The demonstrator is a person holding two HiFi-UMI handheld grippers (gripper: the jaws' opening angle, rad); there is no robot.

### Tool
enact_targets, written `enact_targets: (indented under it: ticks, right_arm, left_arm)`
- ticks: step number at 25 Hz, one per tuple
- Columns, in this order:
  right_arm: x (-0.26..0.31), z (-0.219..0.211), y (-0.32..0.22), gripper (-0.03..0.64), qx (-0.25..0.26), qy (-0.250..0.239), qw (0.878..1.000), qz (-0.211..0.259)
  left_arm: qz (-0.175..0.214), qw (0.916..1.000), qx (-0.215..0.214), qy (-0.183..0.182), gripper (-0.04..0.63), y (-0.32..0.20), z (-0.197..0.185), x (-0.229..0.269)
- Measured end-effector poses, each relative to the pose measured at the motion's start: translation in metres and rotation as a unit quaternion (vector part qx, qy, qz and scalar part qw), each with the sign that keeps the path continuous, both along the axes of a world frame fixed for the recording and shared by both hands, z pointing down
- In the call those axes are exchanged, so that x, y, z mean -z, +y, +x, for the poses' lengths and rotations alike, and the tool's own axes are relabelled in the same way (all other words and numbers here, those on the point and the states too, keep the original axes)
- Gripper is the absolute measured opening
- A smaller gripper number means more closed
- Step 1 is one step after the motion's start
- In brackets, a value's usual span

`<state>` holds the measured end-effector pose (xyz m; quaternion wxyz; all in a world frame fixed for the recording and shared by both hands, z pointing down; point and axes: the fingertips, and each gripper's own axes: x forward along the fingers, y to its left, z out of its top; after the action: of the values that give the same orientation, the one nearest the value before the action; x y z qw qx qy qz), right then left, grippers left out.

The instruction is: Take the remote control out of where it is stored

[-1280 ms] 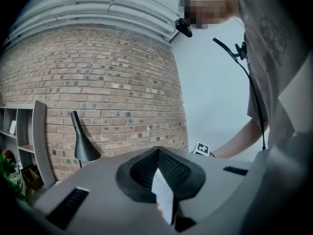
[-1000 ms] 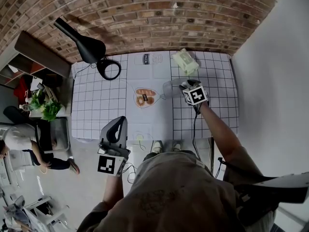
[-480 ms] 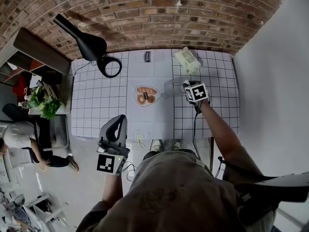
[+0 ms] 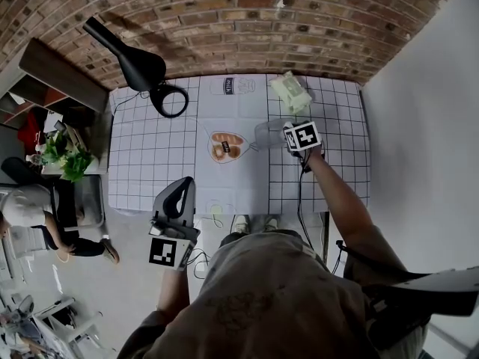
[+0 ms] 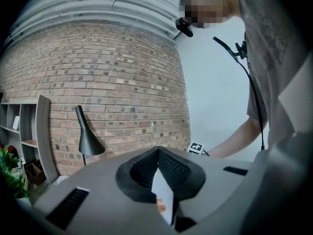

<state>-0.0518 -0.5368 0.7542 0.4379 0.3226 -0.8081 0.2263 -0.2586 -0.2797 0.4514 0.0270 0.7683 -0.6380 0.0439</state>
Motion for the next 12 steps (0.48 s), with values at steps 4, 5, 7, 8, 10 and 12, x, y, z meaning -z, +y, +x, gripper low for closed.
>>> enact_targets:
  ticks: [4,5,7,8,10,12]
  right_arm:
    - [-0.0003,-0.0001,0.0004,0.083,-0.002,0.004,1.000,0.001]
    - [-0.0003,0.0004,0.0009,0.083,-0.002,0.003,1.000,0.000]
    - [0.0000,0.0012,0.0015,0.083,-0.002,0.000,1.000,-0.002]
    - [0.0004,0.0017,0.0017,0.083,-0.003,-0.002,1.000,-0.002]
    - [0.0016,0.0031,0.0018,0.083,-0.006,-0.005,1.000,-0.003]
    - [0.0050,0.0039,0.0018,0.083,-0.008,-0.008,1.000,-0.001]
  left_arm:
    - [0.002,1.0000,0.002,-0.001,0.005,0.0019,-0.0026,0.0004]
    - [0.002,1.0000,0.003,-0.001,0.005,0.0027,-0.0029,0.0004]
    - [0.002,1.0000,0.004,-0.002,0.005,0.0043,-0.0028,0.0003]
    - [0.003,1.0000,0.004,-0.002,0.005,0.0049,-0.0026,0.0004]
    - [0.004,1.0000,0.003,-0.002,0.005,0.0059,-0.0020,0.0009]
    - [0.004,1.0000,0.002,-0.002,0.005,0.0068,-0.0009,0.0018]
